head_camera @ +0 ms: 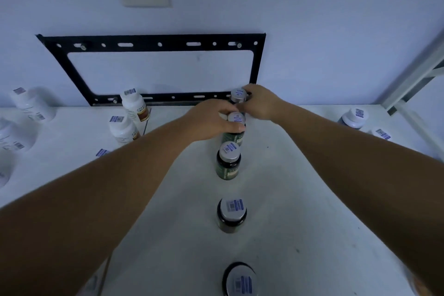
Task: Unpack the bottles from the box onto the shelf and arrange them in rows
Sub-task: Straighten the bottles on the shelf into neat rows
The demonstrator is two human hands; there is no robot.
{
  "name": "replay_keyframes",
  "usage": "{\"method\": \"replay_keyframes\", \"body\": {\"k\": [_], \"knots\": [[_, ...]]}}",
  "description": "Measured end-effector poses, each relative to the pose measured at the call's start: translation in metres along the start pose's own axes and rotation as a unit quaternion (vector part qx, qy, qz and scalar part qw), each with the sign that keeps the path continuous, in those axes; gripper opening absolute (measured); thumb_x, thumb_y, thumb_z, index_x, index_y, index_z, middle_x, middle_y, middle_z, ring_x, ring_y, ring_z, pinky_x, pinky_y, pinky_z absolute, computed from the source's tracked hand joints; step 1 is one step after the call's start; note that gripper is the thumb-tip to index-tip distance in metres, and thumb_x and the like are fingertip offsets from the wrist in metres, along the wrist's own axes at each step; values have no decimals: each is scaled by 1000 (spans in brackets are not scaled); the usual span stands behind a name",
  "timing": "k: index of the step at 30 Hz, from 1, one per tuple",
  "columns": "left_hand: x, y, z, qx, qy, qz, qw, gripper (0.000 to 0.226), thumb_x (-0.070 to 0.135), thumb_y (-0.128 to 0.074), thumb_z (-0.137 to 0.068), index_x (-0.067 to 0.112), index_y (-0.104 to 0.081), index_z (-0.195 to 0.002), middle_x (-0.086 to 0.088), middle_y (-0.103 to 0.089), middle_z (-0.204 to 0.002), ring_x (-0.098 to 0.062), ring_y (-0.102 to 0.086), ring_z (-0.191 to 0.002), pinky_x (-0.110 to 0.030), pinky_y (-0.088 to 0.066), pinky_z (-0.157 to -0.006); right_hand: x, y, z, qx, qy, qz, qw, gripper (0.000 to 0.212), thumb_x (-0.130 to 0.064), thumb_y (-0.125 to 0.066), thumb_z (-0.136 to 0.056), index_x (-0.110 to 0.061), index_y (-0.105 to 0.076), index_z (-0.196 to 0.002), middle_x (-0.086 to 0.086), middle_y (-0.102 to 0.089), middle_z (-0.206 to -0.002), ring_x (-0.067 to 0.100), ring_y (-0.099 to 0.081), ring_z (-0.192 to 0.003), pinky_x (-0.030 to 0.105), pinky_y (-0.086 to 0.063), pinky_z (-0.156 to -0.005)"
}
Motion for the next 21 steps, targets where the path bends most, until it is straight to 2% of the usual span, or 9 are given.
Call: {"method": "replay_keyframes", "body": {"k": [3,10,12,15,16,17,18,19,21], "knots": [[1,-1,-4,-12,-27,3,1000,34,43,-80,-78,31,-74,-109,15,-73,-105,-1,-64,-102,-33,-52,-94,-2,-7,-10,17,24,4,1000,30,-31,-68,-84,-1,-68,-88,11,-70,-78,14,-58,-64,29,-46,-59],[-1,6,-4,-28,-22,-47,998,27,42,-76,-82,24,-76,-103,0,-75,-95,-15,-69,-87,-44,-57,-84,-10,-20,-20,20,24,7,999,34,-38,-66,-86,-7,-67,-102,9,-72,-94,21,-67,-86,36,-53,-79],[-3,8,-4,-29,-16,-67,997,35,46,-75,-80,17,-75,-101,-6,-74,-99,-20,-69,-92,-46,-55,-87,-10,-21,-19,6,21,8,1000,35,-37,-66,-88,-6,-68,-104,10,-72,-95,23,-66,-87,34,-52,-78],[-3,15,-5,-20,-5,-96,995,50,57,-74,-75,13,-71,-100,-9,-70,-98,-22,-66,-92,-38,-51,-84,-8,-5,-8,17,3,-17,1000,40,-39,-67,-88,-2,-64,-102,8,-66,-87,18,-57,-72,33,-45,-66],[0,21,-4,-9,-6,-101,995,49,59,-73,-74,15,-69,-95,15,-50,-83,-3,-46,-76,-32,-48,-77,-7,8,0,35,-4,-24,999,41,-42,-67,-88,-4,-62,-100,5,-61,-85,16,-53,-70,30,-42,-64],[5,29,-4,8,-12,-112,994,56,61,-72,-74,11,-69,-101,6,-25,-112,-34,-52,-107,-30,-46,-72,-7,23,12,56,-9,-23,998,42,-45,-67,-87,-7,-61,-103,1,-59,-89,15,-54,-74,29,-41,-67],[11,37,-4,29,-21,-126,991,56,61,-71,-74,12,-69,-100,19,-44,-84,-22,-61,-76,-31,-44,-67,-7,40,27,74,-12,-13,997,48,-48,-67,-86,-9,-61,-113,-2,-59,-98,15,-56,-83,27,-42,-72],[20,46,-2,53,-35,-135,989,55,62,-70,-75,16,-69,-105,2,-64,-90,-17,-61,-82,-30,-45,-69,-8,58,45,86,-10,-1,996,53,-52,-67,-84,-12,-62,-119,-4,-61,-104,15,-59,-89,25,-43,-75],[49,48,7,71,-71,-130,986,56,62,-68,-78,23,-65,-117,9,-60,-110,-10,-58,-98,-30,-45,-81,-5,92,93,91,-3,-1,996,50,-59,-69,-78,-19,-70,-107,-10,-69,-100,15,-66,-89,25,-51,-74]]}}
Point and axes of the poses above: each hand's wrist, its own z-axis away from the middle knuckle, its own y-axis out of the back of the hand, x = y × z, the point moved 10 cm from there along -z, towards the middle knuckle
